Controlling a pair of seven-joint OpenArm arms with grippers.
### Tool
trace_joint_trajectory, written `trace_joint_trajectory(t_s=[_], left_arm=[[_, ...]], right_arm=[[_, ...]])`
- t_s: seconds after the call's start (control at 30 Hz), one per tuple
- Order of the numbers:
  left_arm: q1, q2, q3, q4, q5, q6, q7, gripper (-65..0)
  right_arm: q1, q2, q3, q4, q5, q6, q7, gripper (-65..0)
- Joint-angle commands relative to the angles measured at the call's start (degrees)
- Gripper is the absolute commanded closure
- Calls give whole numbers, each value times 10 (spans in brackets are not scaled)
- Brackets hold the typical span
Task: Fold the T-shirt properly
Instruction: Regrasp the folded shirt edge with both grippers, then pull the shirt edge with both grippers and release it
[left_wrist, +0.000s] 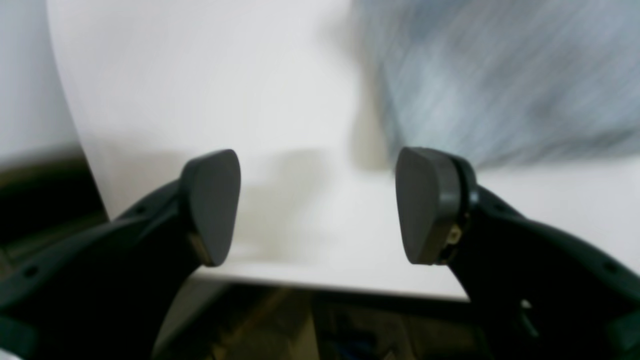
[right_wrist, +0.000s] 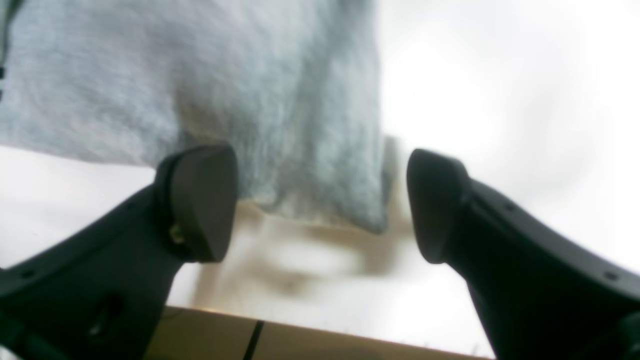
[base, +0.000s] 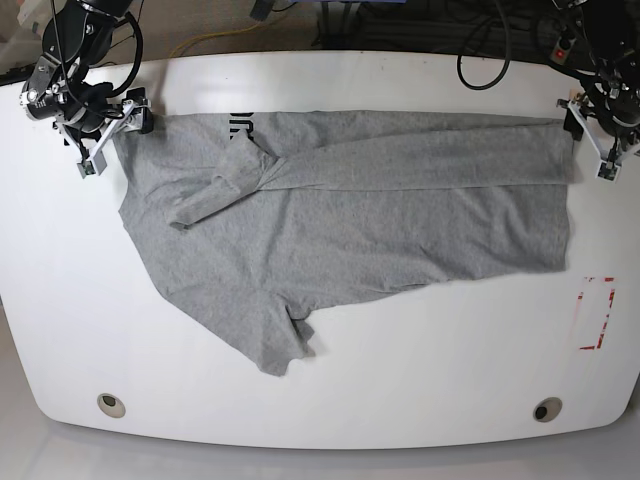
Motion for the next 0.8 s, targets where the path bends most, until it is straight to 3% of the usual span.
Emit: trace_joint_trajectory(t_s=[0.0, 0.1, 0.2, 0.33, 0.5, 0.57, 0.77], left_arm=[[-6, -9, -2, 0, -9, 3, -14, -451], [-6, -9, 2, -14, -8, 3, -15, -444], [-17, -9, 2, -30, -9, 3, -15, -390], [-33, -9, 2, -74, -9, 3, -15, -278], [-50, -9, 2, -111, -7, 3, -15, -82], [-50, -9, 1, -111, -6, 3, -15, -47], [-6, -9, -4, -76, -7, 3, -14, -46]], right_arm=[[6, 10, 4, 2, 8, 1, 11, -491], [6, 7, 4, 2, 8, 1, 12, -400], [6, 5, 4, 2, 8, 1, 12, -292], [7, -5, 3, 3, 8, 1, 12, -163], [5, -10, 3, 4, 8, 1, 12, -6], [2, -10, 3, 5, 8, 1, 11, 0], [-28, -9, 7, 30, 9, 1, 7, 0]])
